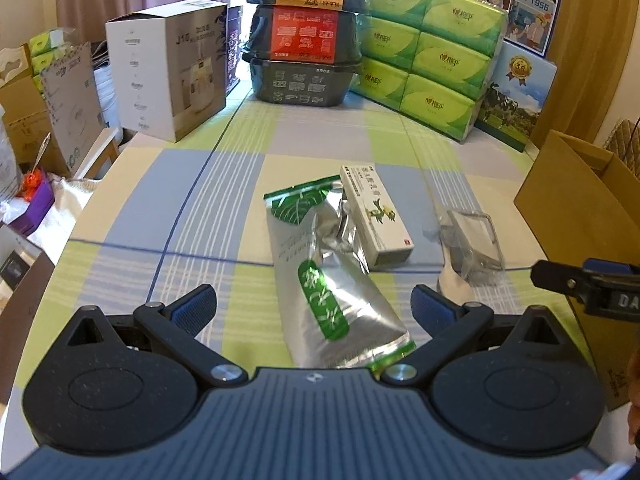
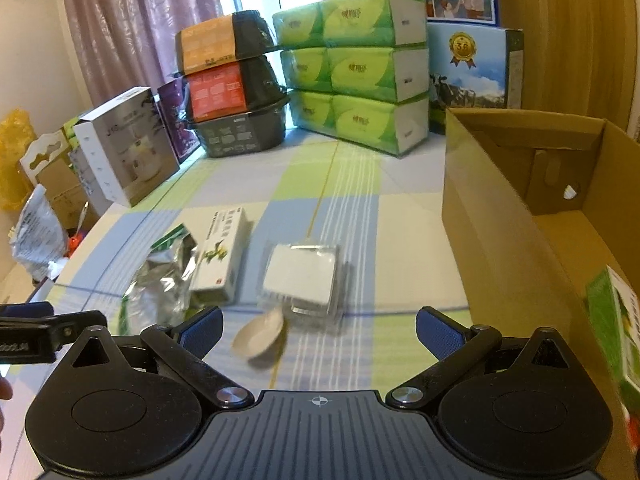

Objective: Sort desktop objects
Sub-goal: 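Move both tools back over the foil packet and clear tray, then grasp the clear plastic tray with the right tool while the left tool grasps the foil packet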

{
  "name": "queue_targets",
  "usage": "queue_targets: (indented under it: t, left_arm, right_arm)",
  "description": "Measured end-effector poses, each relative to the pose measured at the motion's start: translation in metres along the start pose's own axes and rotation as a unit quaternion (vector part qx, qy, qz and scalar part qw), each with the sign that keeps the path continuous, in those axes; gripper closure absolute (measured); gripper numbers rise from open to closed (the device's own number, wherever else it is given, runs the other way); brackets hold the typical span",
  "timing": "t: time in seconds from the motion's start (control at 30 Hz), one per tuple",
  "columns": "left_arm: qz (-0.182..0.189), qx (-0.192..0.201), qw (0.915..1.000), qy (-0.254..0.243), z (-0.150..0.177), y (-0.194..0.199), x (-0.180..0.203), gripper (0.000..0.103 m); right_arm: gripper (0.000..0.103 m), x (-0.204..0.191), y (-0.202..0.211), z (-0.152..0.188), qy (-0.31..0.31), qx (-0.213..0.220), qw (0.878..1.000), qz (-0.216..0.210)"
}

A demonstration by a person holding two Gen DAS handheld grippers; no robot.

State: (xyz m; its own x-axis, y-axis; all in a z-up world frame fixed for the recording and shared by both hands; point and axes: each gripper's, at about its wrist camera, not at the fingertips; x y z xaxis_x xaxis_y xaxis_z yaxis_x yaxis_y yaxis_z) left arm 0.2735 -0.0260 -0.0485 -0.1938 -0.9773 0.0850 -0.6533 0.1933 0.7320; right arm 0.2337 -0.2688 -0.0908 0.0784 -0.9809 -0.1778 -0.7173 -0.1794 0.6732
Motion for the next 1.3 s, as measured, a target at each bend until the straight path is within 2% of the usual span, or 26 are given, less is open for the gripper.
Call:
queue_targets:
  t: [0.47,0.73,0.8,0.87,1.07,1.3]
  left_arm:
    - [-0.002,-0.012,0.9992,0.037,-0.016,-0.034,-0.017,0.002]
    - [0.005,-0.019,0.9992,0.034,-0.02,-0.047,-0.01,0.002]
    - [0.011,-0.023,0.9992,0.03,-0.021,-0.052,-0.005,0.002]
    - [0.014,-0.028,0.9992,0.024,-0.022,-0.057,-0.001,0.002]
    - [0.007,-0.052,0.9986,0.01,-0.02,-0.075,0.007,0.002]
    - [-0.003,-0.072,0.9974,-0.001,-0.014,-0.089,0.005,0.002]
  right_arm:
    - [0.004,0.0,-0.074,-0.013,-0.007,-0.029,0.999,-0.013]
    - [0.025,0.003,-0.09,-0.016,-0.018,-0.04,0.999,-0.017]
    - [0.039,0.002,-0.092,-0.016,-0.013,-0.045,0.999,-0.019]
    - [0.045,0.001,-0.091,-0.015,-0.004,-0.043,0.999,-0.011]
    - [0.049,0.001,-0.087,-0.016,0.003,-0.035,0.999,0.004]
    - [0.05,-0.004,-0.083,-0.014,0.018,-0.036,0.999,0.016]
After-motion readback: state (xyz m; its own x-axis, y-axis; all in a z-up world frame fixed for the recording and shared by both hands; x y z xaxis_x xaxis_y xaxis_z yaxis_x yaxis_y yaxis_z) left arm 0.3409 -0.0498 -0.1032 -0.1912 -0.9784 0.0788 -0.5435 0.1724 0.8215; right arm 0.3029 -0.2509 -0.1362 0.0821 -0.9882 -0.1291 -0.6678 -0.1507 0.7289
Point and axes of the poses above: each gripper's, at about its wrist camera, not at the fingertips, and y roughly against the way its jaws point, x to its right, z to its underside, and after that the axes turned 2 degrees about -x, right-handed
